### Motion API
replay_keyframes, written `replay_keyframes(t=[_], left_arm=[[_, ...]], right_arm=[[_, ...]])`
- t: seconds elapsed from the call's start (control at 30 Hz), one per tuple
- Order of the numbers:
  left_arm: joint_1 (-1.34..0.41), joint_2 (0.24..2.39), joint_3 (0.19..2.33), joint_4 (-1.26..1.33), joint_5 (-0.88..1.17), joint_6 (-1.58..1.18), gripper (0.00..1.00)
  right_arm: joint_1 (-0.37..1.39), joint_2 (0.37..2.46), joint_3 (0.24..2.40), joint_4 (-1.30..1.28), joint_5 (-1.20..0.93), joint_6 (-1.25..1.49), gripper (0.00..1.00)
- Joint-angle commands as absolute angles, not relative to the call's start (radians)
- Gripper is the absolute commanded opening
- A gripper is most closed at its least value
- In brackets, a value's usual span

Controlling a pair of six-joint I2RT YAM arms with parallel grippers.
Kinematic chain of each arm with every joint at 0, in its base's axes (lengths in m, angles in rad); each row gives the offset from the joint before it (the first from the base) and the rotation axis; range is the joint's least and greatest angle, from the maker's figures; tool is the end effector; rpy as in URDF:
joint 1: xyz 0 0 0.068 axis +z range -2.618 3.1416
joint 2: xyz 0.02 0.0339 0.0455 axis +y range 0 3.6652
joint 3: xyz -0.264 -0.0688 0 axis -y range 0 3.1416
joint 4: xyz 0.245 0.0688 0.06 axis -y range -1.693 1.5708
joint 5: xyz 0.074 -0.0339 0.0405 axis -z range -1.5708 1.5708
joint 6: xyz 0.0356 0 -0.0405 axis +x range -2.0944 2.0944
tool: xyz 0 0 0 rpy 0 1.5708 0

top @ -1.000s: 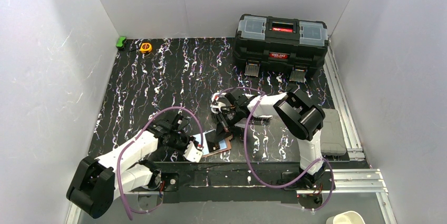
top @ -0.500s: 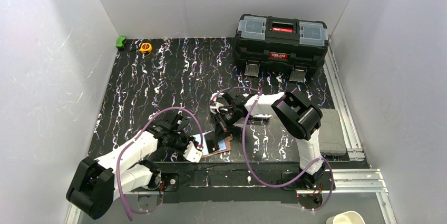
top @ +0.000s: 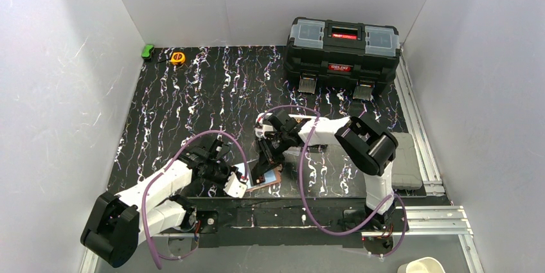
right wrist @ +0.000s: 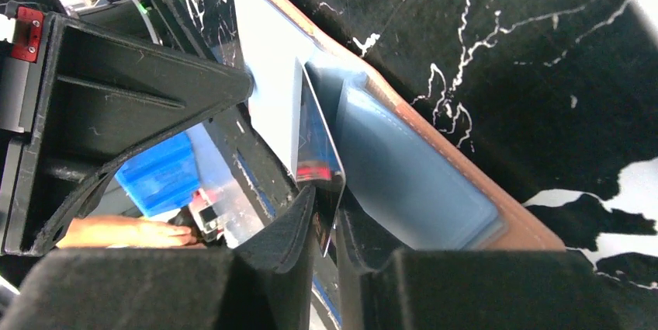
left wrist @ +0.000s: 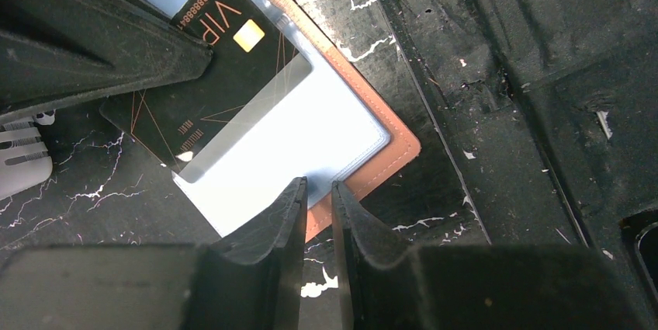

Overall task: Put the credit cards into the card holder
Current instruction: Insert the credit card into the card holder.

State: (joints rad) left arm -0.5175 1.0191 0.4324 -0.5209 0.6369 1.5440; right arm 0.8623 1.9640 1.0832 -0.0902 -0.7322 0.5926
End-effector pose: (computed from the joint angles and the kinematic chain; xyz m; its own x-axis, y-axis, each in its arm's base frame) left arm 0.1327 -0.0999 0.1609 0.6076 0.5789 -0.5438 0.7940 -0.4272 0.4324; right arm 0.2293 0.3041 0.1237 -0.8981 -0.4097 -0.1600 -0.3721 0.5138 0.7730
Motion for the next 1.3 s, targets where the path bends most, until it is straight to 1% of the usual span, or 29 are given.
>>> replay_keyframes(t=[0.0, 0.03, 0.17, 0.2, 0.3, 0.37, 0.5, 0.57, 0.67, 0.97, 1.27], left_arm=[[-0.522, 1.006, 0.416, -0.543, 0.669, 1.542, 0.17], [-0.522, 1.008, 0.416, -0.544, 0.669, 1.542, 0.17], [-0.522, 1.006, 0.414, -0.543, 0.668, 1.543, 0.17], [-0.522, 1.007, 0.414, -0.543, 0.668, 1.543, 0.17], [-0.522, 1.006, 0.415, -0.543, 0.666, 1.539, 0.17], [-0.522, 1.002, 0.413, -0.544, 0.663, 1.537, 0.17], [-0.522, 0.992, 0.407, -0.548, 0.661, 1.537, 0.17], [-0.522, 0.971, 0.394, -0.555, 0.661, 1.542, 0.17], [-0.522, 0.962, 0.392, -0.558, 0.661, 1.539, 0.16], [-0.522, 0.953, 0.383, -0.555, 0.66, 1.542, 0.16], [-0.522, 0.954, 0.376, -0.542, 0.664, 1.541, 0.16]], right_arm=[[0.887, 1.915, 1.069, -0.055, -0.601, 0.582, 0.23], [0.891, 1.91, 1.064, -0.048, -0.596, 0.58, 0.26], [0.912, 1.903, 1.07, -0.055, -0.584, 0.562, 0.48], [0.915, 1.906, 1.076, -0.062, -0.582, 0.553, 0.52], [0.931, 1.906, 1.1, -0.095, -0.558, 0.526, 0.55], [0.94, 1.908, 1.126, -0.148, -0.519, 0.505, 0.6], [0.954, 1.902, 1.167, -0.275, -0.423, 0.474, 0.62], [0.964, 1.866, 1.18, -0.397, -0.299, 0.443, 0.64], [0.985, 1.862, 1.193, -0.405, -0.283, 0.436, 0.64], [1.018, 1.901, 1.232, -0.338, -0.383, 0.42, 0.62], [1.022, 1.891, 1.224, -0.238, -0.522, 0.4, 0.62]])
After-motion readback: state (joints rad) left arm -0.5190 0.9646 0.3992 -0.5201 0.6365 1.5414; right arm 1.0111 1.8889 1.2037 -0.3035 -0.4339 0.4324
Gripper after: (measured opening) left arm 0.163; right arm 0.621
